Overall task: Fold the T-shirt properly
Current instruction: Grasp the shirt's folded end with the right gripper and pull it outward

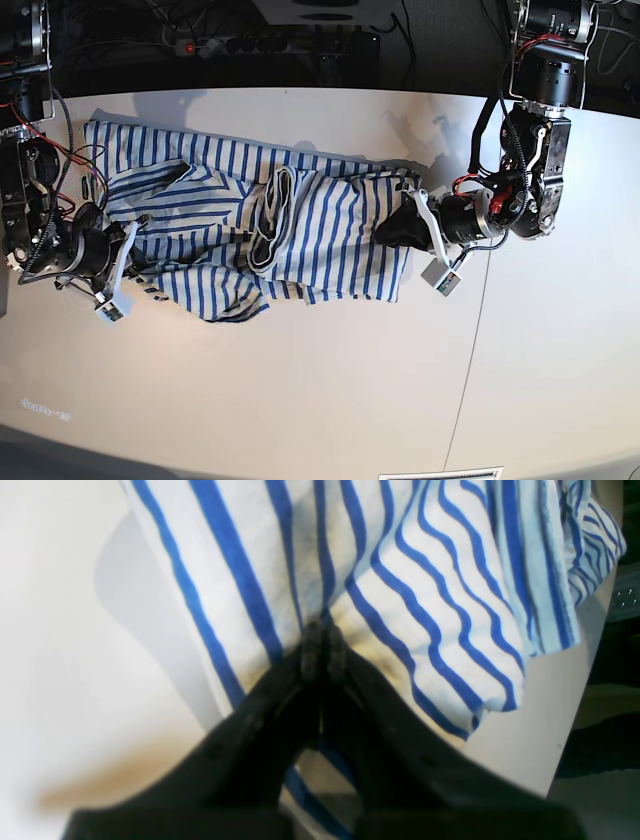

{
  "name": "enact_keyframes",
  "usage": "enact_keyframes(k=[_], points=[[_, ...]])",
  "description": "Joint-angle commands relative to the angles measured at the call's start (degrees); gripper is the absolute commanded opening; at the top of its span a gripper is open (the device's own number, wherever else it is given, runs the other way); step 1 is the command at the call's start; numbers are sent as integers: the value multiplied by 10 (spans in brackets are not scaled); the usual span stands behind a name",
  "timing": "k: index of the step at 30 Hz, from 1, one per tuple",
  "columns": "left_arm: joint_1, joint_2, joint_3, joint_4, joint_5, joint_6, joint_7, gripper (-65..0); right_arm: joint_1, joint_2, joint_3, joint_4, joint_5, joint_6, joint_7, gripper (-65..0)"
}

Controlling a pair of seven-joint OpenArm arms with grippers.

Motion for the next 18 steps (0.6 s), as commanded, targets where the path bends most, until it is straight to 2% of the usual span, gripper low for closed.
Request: enact_keyframes(k=[1,6,10,18], points=[[-8,-4,-1,7,11,11,4,-635,12,16,18,9,14,15,10,-650],[-8,-4,-1,7,11,11,5,-635,12,28,60,9,31,15,-2,-650],[-8,-4,-1,7,11,11,5,-635,10,40,68,8,31,15,-5,-650],[-8,-4,-1,7,11,11,5,-635,-7,62,68,-14,-10,15,2,-650]])
